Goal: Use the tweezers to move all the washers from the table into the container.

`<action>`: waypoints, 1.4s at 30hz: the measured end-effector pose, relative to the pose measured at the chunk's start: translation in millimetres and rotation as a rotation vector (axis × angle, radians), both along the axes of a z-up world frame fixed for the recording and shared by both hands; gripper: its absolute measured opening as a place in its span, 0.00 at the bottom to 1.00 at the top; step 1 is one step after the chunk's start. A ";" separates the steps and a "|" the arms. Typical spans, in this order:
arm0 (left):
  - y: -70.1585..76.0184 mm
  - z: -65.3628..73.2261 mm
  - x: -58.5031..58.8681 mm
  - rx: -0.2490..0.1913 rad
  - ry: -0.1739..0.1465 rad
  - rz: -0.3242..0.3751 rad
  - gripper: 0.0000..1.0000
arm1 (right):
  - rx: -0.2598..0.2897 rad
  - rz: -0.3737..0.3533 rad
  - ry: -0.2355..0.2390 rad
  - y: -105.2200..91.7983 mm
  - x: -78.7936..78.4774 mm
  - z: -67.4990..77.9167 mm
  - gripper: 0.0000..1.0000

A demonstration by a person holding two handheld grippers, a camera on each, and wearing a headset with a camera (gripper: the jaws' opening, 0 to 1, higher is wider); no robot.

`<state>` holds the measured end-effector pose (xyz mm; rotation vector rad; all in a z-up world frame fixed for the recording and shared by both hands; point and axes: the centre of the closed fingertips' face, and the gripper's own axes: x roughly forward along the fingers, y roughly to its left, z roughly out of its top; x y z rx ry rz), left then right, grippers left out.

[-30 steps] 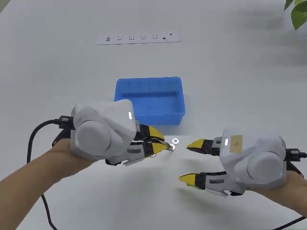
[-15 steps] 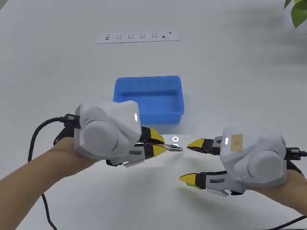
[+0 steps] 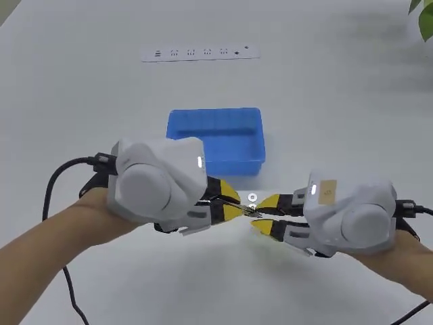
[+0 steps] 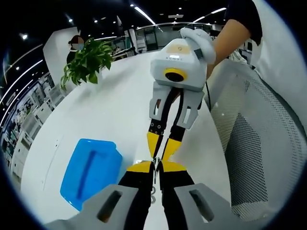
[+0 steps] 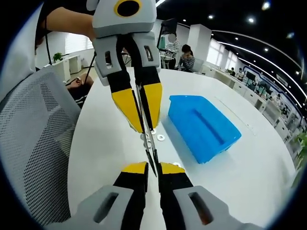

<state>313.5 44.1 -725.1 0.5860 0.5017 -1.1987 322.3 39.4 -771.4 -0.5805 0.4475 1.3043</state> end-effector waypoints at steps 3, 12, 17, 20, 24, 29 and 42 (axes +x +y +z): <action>-1.6 3.5 2.0 -0.025 0.001 0.014 0.08 | 0.001 -0.002 0.002 -0.6 0.7 -0.1 0.08; -7.5 6.9 5.7 -0.062 0.001 0.028 0.08 | -0.005 -0.020 0.030 -2.7 -0.3 -2.5 0.15; -5.5 7.2 13.1 -0.050 -0.014 0.042 0.08 | -0.021 -0.022 0.029 -7.5 -0.7 -5.1 0.22; -5.9 6.4 16.7 -0.035 -0.016 0.041 0.08 | -0.027 -0.027 0.032 -10.1 -0.9 -6.5 0.25; -8.5 3.4 17.8 -0.017 -0.010 0.027 0.08 | -0.031 -0.033 0.038 -13.8 -1.1 -6.9 0.31; -11.8 0.2 17.6 0.011 0.008 0.016 0.08 | -0.028 -0.041 0.044 -17.3 0.0 -6.7 0.32; -12.9 -3.3 21.5 0.054 0.043 -0.001 0.08 | -0.022 -0.045 0.050 -18.9 1.1 -7.1 0.33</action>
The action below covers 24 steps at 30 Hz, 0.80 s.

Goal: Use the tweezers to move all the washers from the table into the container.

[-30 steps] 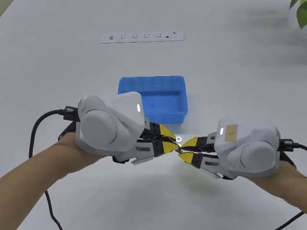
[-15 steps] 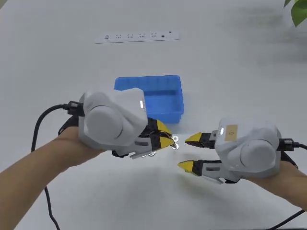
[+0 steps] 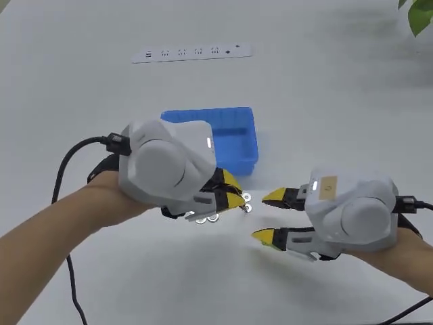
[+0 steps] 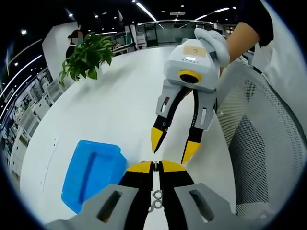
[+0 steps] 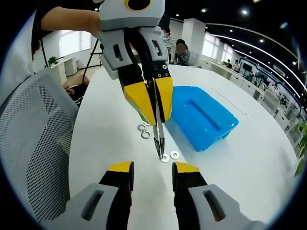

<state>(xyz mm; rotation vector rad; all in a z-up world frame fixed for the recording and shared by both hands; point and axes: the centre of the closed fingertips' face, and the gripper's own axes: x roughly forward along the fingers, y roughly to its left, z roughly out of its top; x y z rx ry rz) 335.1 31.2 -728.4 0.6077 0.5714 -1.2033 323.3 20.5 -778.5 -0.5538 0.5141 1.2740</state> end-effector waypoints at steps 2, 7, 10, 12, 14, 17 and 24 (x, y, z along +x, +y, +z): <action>-0.6 0.3 -0.3 0.000 0.004 -0.001 0.08 | 0.002 -0.004 0.000 -0.3 0.7 0.1 0.33; -0.9 -0.2 -0.7 0.004 0.012 -0.003 0.08 | 0.008 -0.009 0.001 -0.2 1.3 0.4 0.33; -1.0 -0.5 -0.1 0.005 0.012 -0.003 0.08 | 0.008 -0.009 0.001 -0.3 1.0 0.3 0.33; -0.9 -0.7 0.3 0.007 0.012 -0.003 0.08 | 0.009 -0.011 0.004 -0.5 0.8 -0.1 0.33; -1.0 -0.7 0.4 0.010 0.011 -0.005 0.08 | 0.010 -0.013 0.004 -0.9 1.3 -0.4 0.33; -1.9 -0.7 0.2 0.013 0.010 -0.010 0.08 | 0.011 -0.016 0.004 -1.6 1.8 -0.6 0.33; -2.6 -1.2 0.2 0.016 0.015 -0.011 0.09 | 0.016 -0.022 0.007 -2.6 2.6 -0.7 0.33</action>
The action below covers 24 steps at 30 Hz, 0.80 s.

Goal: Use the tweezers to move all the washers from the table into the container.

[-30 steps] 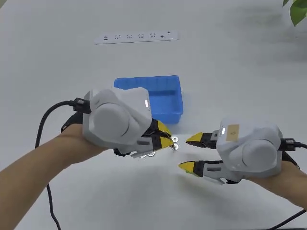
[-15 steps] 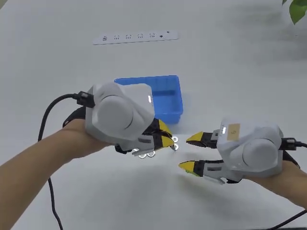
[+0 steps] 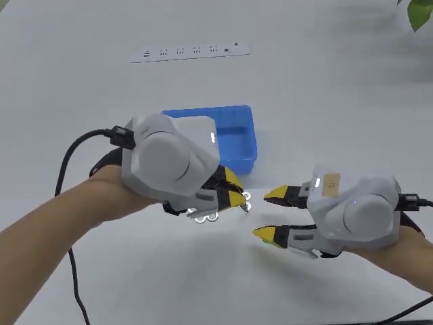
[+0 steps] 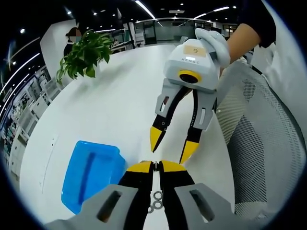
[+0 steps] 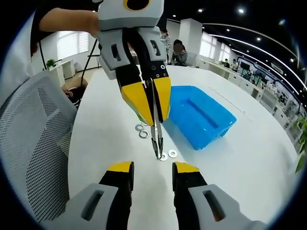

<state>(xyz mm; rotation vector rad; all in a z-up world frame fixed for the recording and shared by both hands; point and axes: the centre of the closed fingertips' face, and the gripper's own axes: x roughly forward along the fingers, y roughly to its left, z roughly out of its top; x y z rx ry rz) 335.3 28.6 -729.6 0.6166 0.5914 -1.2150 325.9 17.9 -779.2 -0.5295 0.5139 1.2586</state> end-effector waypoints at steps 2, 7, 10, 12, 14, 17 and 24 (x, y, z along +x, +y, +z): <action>0.3 0.0 0.6 0.002 0.003 0.004 0.09 | 0.001 -0.002 0.001 0.0 0.1 -0.3 0.33; 1.8 0.1 1.1 0.008 0.006 0.002 0.09 | 0.002 -0.002 0.003 0.6 -0.3 -1.3 0.33; 1.7 0.1 1.7 0.008 0.009 0.004 0.09 | 0.004 -0.003 0.004 0.7 0.1 -0.9 0.33; 1.4 0.3 2.3 0.006 0.014 0.006 0.09 | 0.007 -0.006 0.002 0.8 0.8 -0.4 0.33; 1.4 0.3 2.8 0.008 0.015 0.005 0.09 | 0.007 -0.007 0.003 0.9 1.2 -0.4 0.33; 1.2 0.6 3.7 0.010 0.026 0.009 0.09 | 0.007 -0.006 0.001 1.0 1.6 -0.2 0.33; 0.1 0.8 3.5 0.014 0.052 0.016 0.09 | 0.011 -0.011 0.004 0.1 2.1 0.2 0.33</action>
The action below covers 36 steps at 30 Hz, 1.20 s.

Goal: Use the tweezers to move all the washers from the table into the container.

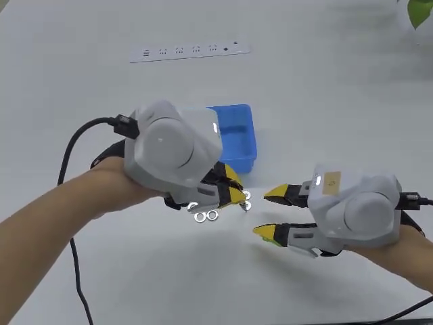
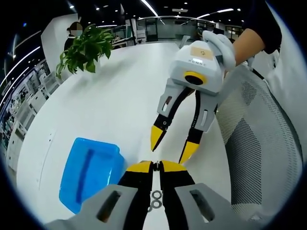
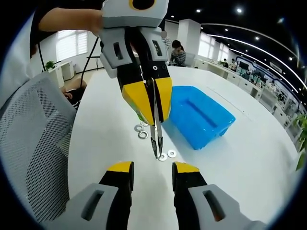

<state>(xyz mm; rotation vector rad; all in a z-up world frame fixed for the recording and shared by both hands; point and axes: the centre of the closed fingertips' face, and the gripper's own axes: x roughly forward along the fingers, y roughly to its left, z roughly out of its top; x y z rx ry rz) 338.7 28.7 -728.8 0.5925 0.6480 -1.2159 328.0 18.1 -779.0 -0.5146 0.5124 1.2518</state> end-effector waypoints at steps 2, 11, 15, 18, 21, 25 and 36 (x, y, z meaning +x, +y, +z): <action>-0.8 0.2 -0.6 0.001 0.012 0.001 0.09 | 0.000 0.000 0.000 -0.3 0.2 -0.1 0.33; -3.7 0.2 -1.1 0.017 0.027 -0.021 0.09 | 0.004 0.000 0.002 0.3 1.1 0.2 0.33; -4.6 0.3 -0.7 0.016 0.025 -0.029 0.09 | 0.006 -0.002 0.003 -0.2 2.5 0.5 0.33; -4.8 0.2 -0.8 0.020 0.018 -0.038 0.10 | 0.006 -0.001 0.002 -0.7 3.4 0.6 0.33; -4.7 0.1 -1.4 0.022 0.012 -0.045 0.10 | 0.007 -0.001 0.003 -1.1 4.2 0.2 0.34; -4.8 -0.8 -1.0 0.027 0.000 -0.055 0.10 | 0.005 0.000 0.005 -2.0 4.8 -1.2 0.35; -6.9 -4.0 0.0 0.042 -0.019 -0.074 0.10 | 0.017 0.001 0.009 -1.2 5.2 -0.7 0.35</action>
